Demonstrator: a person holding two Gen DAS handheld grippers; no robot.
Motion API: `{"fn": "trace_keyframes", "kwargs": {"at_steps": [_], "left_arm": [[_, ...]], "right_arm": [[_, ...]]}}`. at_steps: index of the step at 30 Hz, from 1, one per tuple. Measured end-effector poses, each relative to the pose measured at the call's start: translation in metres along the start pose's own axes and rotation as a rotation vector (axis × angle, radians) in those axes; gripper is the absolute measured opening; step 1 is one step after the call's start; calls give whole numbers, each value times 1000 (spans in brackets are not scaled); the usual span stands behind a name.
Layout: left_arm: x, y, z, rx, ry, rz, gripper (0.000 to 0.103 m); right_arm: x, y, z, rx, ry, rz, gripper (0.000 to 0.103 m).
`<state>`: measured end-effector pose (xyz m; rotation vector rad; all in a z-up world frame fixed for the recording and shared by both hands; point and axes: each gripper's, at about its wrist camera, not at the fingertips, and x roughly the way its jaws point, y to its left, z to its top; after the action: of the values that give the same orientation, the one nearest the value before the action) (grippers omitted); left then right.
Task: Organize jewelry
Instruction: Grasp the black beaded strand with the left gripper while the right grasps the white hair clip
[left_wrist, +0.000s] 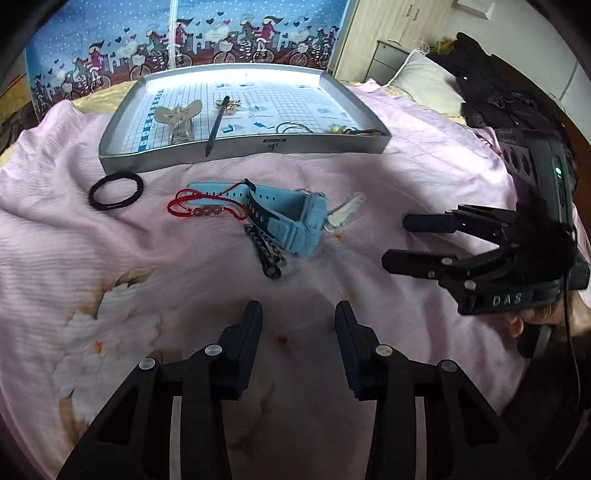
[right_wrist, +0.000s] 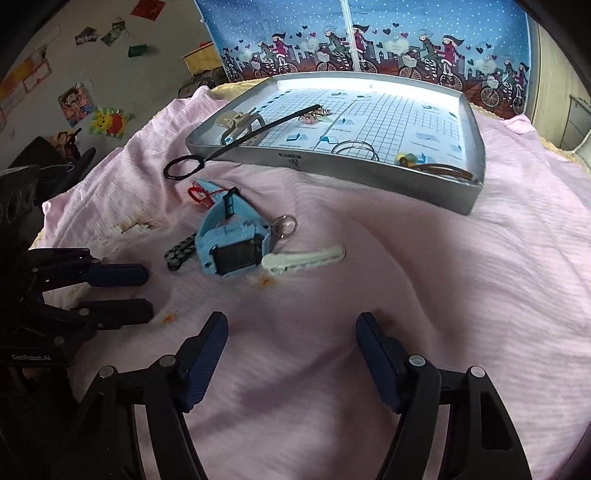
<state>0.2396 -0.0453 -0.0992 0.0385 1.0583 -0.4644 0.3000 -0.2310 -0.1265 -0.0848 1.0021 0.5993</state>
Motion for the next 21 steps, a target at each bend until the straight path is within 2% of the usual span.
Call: {"fn": "trace_keyframes", "kwargs": {"at_steps": [6,14,21], "left_arm": [[15,8,15,-12,-2,38,31],[26,9,23,15,-12,90,31],[29,13,23,19,-6,124,20]], "right_arm": [[17,-11,8,14,-14,-36,70],[25,-9,16,-8,-40,-61,73],[36,1,23,-68,-45,-90,79]]}}
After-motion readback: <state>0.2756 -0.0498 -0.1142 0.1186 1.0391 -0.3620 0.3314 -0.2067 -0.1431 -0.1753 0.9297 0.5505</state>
